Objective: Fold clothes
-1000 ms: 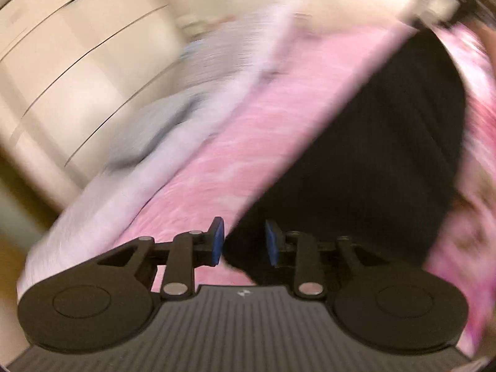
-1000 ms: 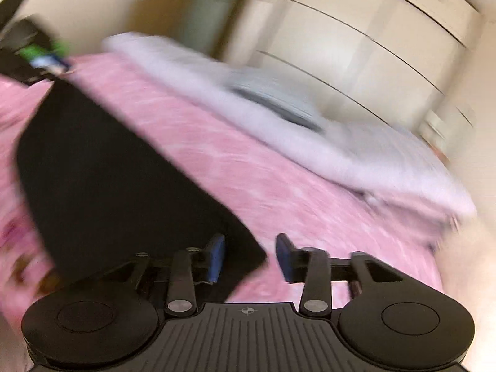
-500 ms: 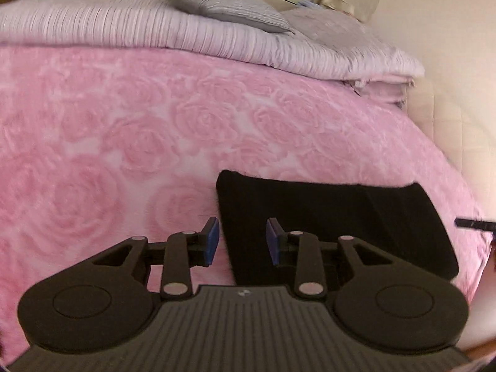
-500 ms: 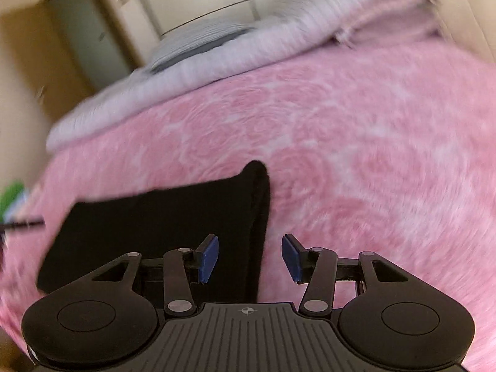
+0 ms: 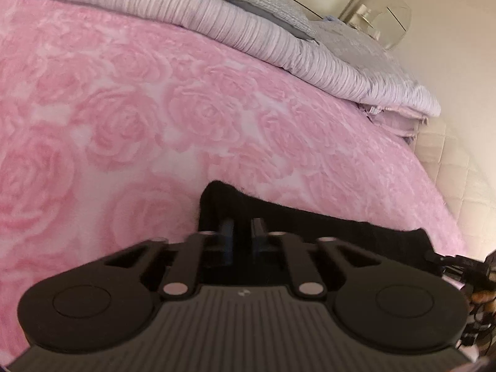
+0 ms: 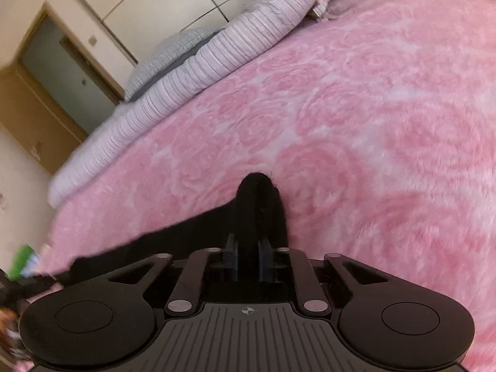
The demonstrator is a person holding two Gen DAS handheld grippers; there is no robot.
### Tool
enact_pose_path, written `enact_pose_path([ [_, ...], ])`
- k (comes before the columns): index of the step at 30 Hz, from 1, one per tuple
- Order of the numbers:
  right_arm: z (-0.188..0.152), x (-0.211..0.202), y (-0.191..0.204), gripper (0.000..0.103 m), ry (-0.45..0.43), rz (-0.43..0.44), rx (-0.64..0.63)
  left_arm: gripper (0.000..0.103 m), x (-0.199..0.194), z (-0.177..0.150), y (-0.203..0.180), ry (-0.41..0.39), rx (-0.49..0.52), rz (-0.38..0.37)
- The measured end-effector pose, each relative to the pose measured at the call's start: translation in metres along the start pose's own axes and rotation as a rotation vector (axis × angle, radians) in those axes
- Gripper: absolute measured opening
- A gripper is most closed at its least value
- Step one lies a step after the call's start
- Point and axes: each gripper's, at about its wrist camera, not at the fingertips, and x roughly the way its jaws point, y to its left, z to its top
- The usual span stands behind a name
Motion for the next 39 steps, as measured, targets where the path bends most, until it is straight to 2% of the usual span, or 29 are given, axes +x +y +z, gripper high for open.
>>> enact_pose_path([
  [3, -0.005, -0.013, 0.005, 0.010, -0.073, 0.000, -0.060, 0.006, -0.007, -0.001, -0.003, -0.076, 0.061, -0.001],
  [5, -0.008, -0.021, 0.004, 0.009, -0.116, 0.001, -0.054, 0.007, -0.008, -0.003, -0.006, -0.104, 0.121, 0.020],
  [7, -0.011, -0.021, 0.001, 0.009, -0.124, -0.025, -0.040, 0.007, 0.003, -0.006, -0.010, -0.072, 0.182, 0.074],
  [9, -0.016, -0.005, -0.003, 0.011, -0.071, -0.087, -0.015, 0.010, 0.018, -0.010, -0.013, -0.033, 0.237, 0.133],
  [10, -0.017, -0.004, -0.004, 0.012, -0.073, -0.096, -0.009, 0.010, 0.021, -0.011, -0.014, -0.032, 0.254, 0.149],
  [12, -0.017, -0.005, -0.001, 0.026, -0.068, -0.130, 0.005, 0.011, 0.018, -0.009, -0.015, -0.039, 0.242, 0.158],
  [14, -0.013, -0.015, 0.008, 0.029, -0.065, -0.170, -0.002, 0.011, 0.010, -0.006, -0.017, -0.056, 0.227, 0.181],
  [18, -0.023, -0.058, 0.046, 0.032, -0.175, -0.245, -0.154, 0.012, -0.029, -0.013, -0.031, -0.142, 0.229, 0.274],
  [19, -0.029, -0.068, 0.056, 0.032, -0.200, -0.250, -0.195, 0.011, -0.041, -0.018, -0.036, -0.152, 0.223, 0.270],
  [21, -0.050, -0.083, 0.076, 0.032, -0.206, -0.215, -0.261, 0.011, -0.060, -0.035, -0.051, -0.139, 0.228, 0.217],
  [24, -0.091, -0.087, 0.106, 0.032, -0.120, -0.119, -0.352, 0.012, -0.072, -0.069, -0.082, -0.078, 0.294, 0.146],
  [27, -0.130, -0.075, 0.133, 0.032, -0.075, -0.121, -0.448, 0.014, -0.067, -0.108, -0.118, -0.042, 0.421, 0.116],
  [29, -0.148, -0.066, 0.146, 0.032, -0.063, -0.142, -0.498, 0.014, -0.060, -0.127, -0.132, -0.038, 0.472, 0.129],
  [31, -0.163, -0.060, 0.151, 0.032, -0.082, -0.187, -0.561, 0.015, -0.052, -0.137, -0.132, -0.031, 0.488, 0.161],
  [34, -0.172, -0.061, 0.135, 0.032, -0.080, -0.248, -0.580, 0.016, -0.051, -0.143, -0.119, -0.044, 0.472, 0.207],
  [36, -0.173, -0.072, 0.118, 0.032, -0.093, -0.260, -0.557, 0.009, -0.058, -0.141, -0.105, -0.059, 0.437, 0.241],
  [39, -0.174, -0.087, 0.101, 0.038, -0.081, -0.271, -0.462, 0.008, -0.068, -0.136, -0.086, -0.048, 0.409, 0.354],
])
